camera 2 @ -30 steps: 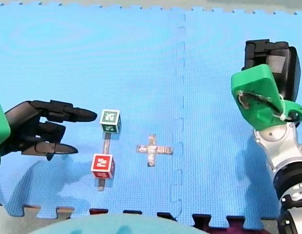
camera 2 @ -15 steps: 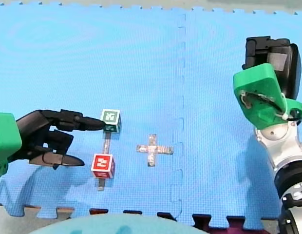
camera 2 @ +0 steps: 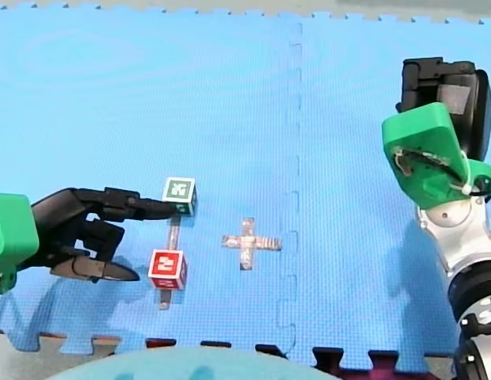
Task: Stack cube left
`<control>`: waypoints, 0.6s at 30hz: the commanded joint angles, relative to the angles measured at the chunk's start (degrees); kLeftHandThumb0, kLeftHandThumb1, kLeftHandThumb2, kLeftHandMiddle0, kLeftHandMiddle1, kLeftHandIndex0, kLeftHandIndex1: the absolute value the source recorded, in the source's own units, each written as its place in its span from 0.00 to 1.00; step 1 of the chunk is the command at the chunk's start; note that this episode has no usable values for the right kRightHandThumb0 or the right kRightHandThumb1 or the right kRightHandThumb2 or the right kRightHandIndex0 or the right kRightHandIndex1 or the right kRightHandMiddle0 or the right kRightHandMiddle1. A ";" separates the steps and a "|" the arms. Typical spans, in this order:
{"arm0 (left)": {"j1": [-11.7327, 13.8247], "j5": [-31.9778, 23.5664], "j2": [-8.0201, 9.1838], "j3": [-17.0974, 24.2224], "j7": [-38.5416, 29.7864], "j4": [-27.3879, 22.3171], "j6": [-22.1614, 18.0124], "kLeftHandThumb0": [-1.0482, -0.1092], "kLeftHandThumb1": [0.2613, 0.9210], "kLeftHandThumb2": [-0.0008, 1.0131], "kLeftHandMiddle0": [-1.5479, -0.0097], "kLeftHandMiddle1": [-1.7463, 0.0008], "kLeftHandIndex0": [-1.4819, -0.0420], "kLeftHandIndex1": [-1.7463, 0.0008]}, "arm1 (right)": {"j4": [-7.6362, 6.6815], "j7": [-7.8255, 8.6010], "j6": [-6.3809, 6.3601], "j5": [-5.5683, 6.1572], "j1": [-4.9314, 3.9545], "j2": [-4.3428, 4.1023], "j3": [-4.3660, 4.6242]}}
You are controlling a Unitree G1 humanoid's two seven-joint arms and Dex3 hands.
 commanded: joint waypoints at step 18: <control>0.07 10.71 2.89 -3.98 7.40 -2.45 -3.83 0.14 0.67 0.01 0.46 0.00 0.67 0.99 | -1.50 -2.05 -0.90 -0.81 0.25 -0.63 0.45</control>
